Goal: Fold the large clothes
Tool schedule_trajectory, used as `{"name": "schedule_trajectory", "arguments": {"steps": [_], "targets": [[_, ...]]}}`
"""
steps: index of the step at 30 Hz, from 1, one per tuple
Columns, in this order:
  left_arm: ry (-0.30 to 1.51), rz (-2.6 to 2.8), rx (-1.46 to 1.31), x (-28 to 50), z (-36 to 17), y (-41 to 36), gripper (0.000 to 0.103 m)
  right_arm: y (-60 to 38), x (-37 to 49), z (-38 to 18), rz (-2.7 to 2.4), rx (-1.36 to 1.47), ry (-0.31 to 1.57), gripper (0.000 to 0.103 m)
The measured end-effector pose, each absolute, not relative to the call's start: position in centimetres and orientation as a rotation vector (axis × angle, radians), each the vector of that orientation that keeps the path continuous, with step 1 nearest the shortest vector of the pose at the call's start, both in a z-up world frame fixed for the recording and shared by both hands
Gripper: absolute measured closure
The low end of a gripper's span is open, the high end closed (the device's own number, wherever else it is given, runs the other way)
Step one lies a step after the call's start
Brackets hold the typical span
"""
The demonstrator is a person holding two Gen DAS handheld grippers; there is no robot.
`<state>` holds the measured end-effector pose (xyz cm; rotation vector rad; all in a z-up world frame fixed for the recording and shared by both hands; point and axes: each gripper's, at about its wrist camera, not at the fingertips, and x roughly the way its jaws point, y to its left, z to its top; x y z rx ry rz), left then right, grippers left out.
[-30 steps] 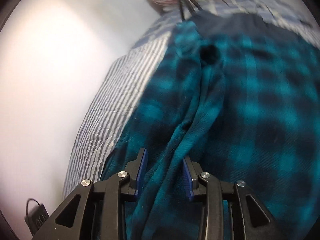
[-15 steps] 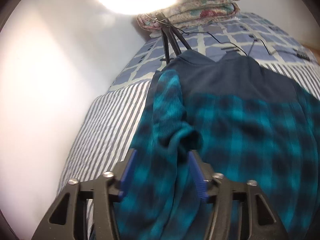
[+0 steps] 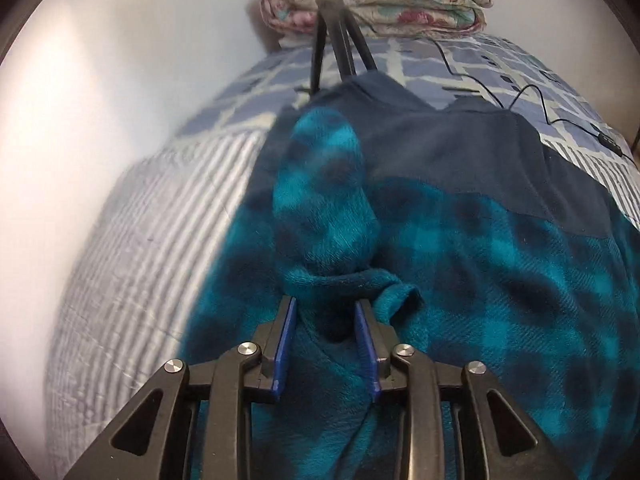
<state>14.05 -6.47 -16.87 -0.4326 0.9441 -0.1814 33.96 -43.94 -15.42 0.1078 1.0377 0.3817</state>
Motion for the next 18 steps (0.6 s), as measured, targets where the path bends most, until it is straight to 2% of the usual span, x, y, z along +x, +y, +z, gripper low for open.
{"name": "schedule_trajectory", "arguments": {"steps": [2,4,5,6,12,16,18], "targets": [[0.944,-0.187,-0.458,16.4,-16.6,-5.6,0.068,-43.7,33.7,-14.8,0.405,0.09,1.028,0.068],[0.938,-0.21,-0.461,19.1,-16.3,-5.2,0.068,-43.6,33.6,-14.3,0.395,0.052,1.011,0.057],[0.944,-0.214,-0.465,20.4,-16.3,-5.0,0.068,-43.8,33.5,-14.1,0.381,0.045,0.997,0.045],[0.95,-0.224,-0.484,22.3,-16.3,-4.7,0.068,-44.2,33.5,-13.9,0.37,0.049,0.98,0.038],[1.065,-0.312,-0.46,31.4,-18.4,-4.4,0.068,-46.9,35.0,-14.8,0.334,0.139,1.003,0.032],[1.161,-0.414,-0.483,34.9,-20.8,-4.7,0.068,-49.4,35.5,-15.9,0.34,0.259,1.056,0.032],[1.176,-0.453,-0.503,35.9,-21.6,-5.0,0.068,-50.7,34.8,-16.2,0.384,0.34,1.068,0.027]]}}
